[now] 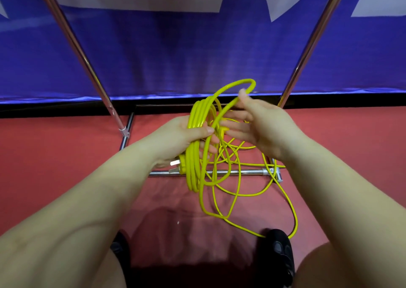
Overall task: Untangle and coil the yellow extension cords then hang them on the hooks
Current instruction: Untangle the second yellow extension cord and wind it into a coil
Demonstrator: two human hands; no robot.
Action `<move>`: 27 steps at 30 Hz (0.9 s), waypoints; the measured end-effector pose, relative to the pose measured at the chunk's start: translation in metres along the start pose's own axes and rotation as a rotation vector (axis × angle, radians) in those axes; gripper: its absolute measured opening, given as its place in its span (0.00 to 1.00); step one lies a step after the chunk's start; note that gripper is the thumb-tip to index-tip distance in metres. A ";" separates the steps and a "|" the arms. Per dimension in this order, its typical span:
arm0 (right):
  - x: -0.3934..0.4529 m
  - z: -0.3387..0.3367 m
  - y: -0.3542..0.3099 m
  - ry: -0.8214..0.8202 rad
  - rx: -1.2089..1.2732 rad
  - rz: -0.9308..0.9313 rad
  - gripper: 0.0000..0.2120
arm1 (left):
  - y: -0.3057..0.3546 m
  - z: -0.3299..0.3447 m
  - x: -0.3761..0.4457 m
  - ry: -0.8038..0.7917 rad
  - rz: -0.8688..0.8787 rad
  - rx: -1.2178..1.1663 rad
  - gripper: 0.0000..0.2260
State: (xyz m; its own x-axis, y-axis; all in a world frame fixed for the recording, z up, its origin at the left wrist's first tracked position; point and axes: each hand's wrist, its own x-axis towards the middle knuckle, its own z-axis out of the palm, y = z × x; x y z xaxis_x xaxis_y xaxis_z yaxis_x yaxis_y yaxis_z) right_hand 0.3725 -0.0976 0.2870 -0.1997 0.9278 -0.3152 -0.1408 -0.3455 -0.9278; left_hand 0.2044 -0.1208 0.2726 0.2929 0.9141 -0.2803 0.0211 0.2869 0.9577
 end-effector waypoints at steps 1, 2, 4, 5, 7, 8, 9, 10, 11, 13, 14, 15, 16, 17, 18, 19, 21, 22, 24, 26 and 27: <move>-0.002 0.003 0.005 -0.039 -0.190 -0.009 0.13 | 0.000 0.000 0.001 0.039 0.003 -0.037 0.04; -0.004 0.006 0.011 -0.082 -0.390 -0.025 0.14 | 0.000 0.000 0.003 0.087 0.006 -0.078 0.04; -0.007 0.014 0.024 -0.163 -0.676 -0.045 0.15 | 0.001 -0.001 0.006 0.189 0.004 -0.172 0.05; -0.008 0.018 0.029 -0.207 -0.736 -0.045 0.14 | 0.002 -0.002 0.007 0.232 -0.003 -0.212 0.06; -0.009 0.022 0.033 -0.265 -0.784 -0.068 0.10 | 0.003 -0.004 0.009 0.297 -0.006 -0.260 0.06; -0.008 0.021 0.033 -0.267 -0.815 -0.098 0.09 | 0.003 -0.005 0.009 0.324 -0.002 -0.272 0.07; -0.007 0.021 0.032 -0.254 -0.861 -0.134 0.09 | 0.004 -0.006 0.009 0.349 0.002 -0.285 0.07; -0.007 0.020 0.030 -0.236 -0.918 -0.172 0.08 | 0.004 -0.006 0.010 0.373 0.011 -0.303 0.07; -0.006 0.020 0.029 -0.222 -0.961 -0.200 0.07 | 0.005 -0.006 0.010 0.395 0.024 -0.331 0.07; -0.006 0.020 0.028 -0.235 -0.950 -0.194 0.06 | 0.006 -0.007 0.010 0.428 0.054 -0.388 0.06; -0.007 0.021 0.029 -0.263 -0.929 -0.160 0.08 | 0.007 -0.008 0.011 0.448 0.060 -0.401 0.06; -0.008 0.020 0.030 -0.301 -0.948 -0.118 0.08 | 0.007 -0.010 0.011 0.472 0.059 -0.410 0.06; -0.009 0.018 0.030 -0.345 -1.029 -0.085 0.07 | 0.008 -0.014 0.012 0.500 0.052 -0.423 0.07; -0.009 0.014 0.031 -0.379 -1.152 -0.062 0.06 | 0.009 -0.018 0.013 0.527 0.043 -0.444 0.08; -0.009 0.011 0.032 -0.395 -1.264 -0.050 0.04 | 0.009 -0.024 0.014 0.553 0.030 -0.466 0.08; -0.009 0.007 0.032 -0.379 -1.312 -0.046 0.04 | 0.010 -0.030 0.015 0.575 0.016 -0.485 0.09; -0.007 0.000 0.030 -0.285 -1.244 -0.077 0.07 | 0.011 -0.040 0.016 0.594 -0.005 -0.506 0.09; -0.006 -0.003 0.028 -0.218 -1.193 -0.119 0.09 | 0.010 -0.044 0.016 0.594 -0.009 -0.512 0.09; -0.006 -0.006 0.024 -0.086 -1.094 -0.223 0.12 | 0.008 -0.047 0.016 0.589 -0.019 -0.502 0.08; -0.004 -0.010 0.020 0.047 -1.000 -0.307 0.10 | 0.004 -0.047 0.015 0.586 -0.029 -0.446 0.06; -0.003 -0.012 0.019 0.112 -0.984 -0.327 0.09 | 0.003 -0.047 0.015 0.587 -0.033 -0.404 0.06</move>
State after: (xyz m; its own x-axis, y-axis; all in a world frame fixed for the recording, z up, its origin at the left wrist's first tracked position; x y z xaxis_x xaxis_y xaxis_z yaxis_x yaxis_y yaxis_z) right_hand 0.3824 -0.1049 0.2676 -0.1959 0.9806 0.0110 0.6909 0.1460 -0.7081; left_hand 0.1643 -0.0931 0.2679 -0.2674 0.8736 -0.4065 -0.3684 0.2971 0.8809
